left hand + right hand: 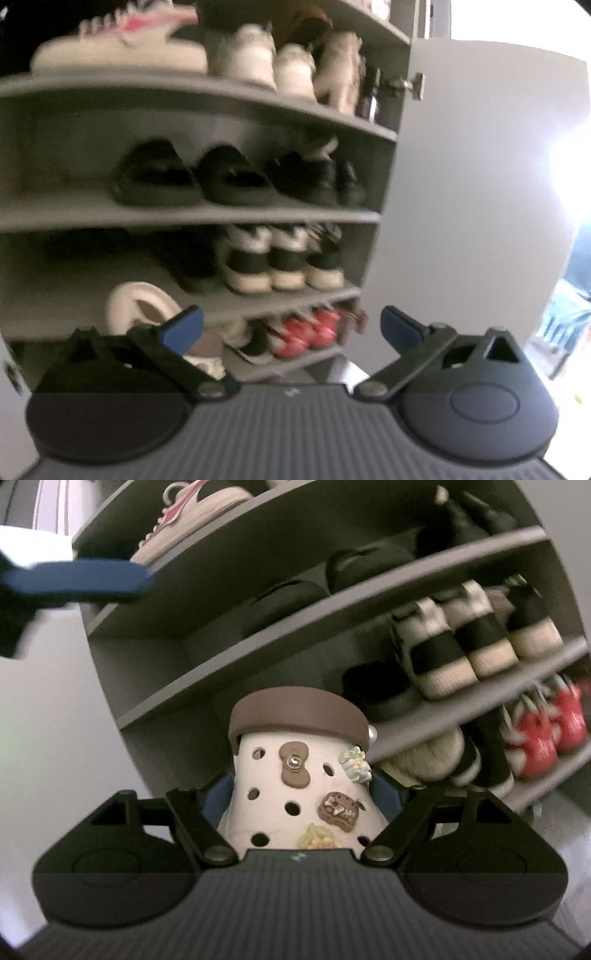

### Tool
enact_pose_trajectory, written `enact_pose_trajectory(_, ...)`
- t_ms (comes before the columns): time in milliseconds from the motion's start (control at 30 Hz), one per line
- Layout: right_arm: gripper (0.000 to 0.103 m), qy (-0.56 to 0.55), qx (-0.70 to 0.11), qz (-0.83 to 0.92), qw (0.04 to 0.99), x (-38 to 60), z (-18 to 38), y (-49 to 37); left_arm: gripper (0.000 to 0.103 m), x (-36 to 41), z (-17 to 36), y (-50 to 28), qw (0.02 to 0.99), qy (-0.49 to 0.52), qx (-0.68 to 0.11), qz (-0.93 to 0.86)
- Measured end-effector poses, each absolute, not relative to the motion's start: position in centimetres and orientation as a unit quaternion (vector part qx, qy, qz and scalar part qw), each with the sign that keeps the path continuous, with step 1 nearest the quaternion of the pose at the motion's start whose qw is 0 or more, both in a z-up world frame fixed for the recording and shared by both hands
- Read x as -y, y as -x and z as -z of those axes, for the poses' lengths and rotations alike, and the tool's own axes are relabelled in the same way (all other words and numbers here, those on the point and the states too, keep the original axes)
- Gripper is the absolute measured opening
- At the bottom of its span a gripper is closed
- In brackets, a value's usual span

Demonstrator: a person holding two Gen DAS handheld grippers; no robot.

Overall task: Organize scattered shoes
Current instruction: 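Place the cream clogs on the middle shelf and open the right gripper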

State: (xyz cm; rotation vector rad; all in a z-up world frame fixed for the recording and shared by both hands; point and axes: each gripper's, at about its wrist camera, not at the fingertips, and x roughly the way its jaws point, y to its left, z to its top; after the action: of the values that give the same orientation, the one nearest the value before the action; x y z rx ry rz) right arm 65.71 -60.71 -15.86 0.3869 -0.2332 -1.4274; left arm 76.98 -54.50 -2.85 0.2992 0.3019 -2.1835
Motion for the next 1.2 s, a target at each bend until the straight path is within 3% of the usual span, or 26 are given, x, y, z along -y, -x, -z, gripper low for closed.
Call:
enact_pose_trajectory(233,0.082,-0.114,0.022,0.687,0.717,69.8,14.2,-68.2,0.103,55.3,2.6,-78.7,0.545,-0.119,-0.118,0.822)
enact_pose_trajectory(433,0.084,-0.044,-0.091,0.709,0.698,73.4,13.7,-71.8,0.103,55.9,2.6,-78.6,0.545,-0.135,-0.117,0.819)
enact_pose_trajectory(633,0.084,-0.06,-0.138,0.731,0.665,78.3,12.2,-73.1,0.103,56.8,2.4,-79.8,0.564,-0.114,-0.14,0.805)
enact_pose_trajectory(833,0.086,-0.078,-0.139,0.747,0.646,83.3,11.8,-72.1,0.103,57.2,2.6,-79.7,0.546,-0.112,-0.177,0.811)
enact_pose_trajectory(933,0.088,-0.082,-0.094,0.737,0.664,82.6,12.0,-71.1,0.103,56.9,2.7,-79.6,0.537,-0.112,-0.19,0.814)
enact_pose_trajectory(1033,0.103,-0.079,-0.057,0.71,0.697,80.3,12.5,-70.1,0.103,56.3,2.6,-79.4,0.532,-0.103,-0.188,0.819)
enact_pose_trajectory(1200,0.103,-0.044,-0.021,0.688,0.724,71.6,13.4,-69.7,0.103,55.5,3.2,-78.6,0.523,-0.119,-0.17,0.827)
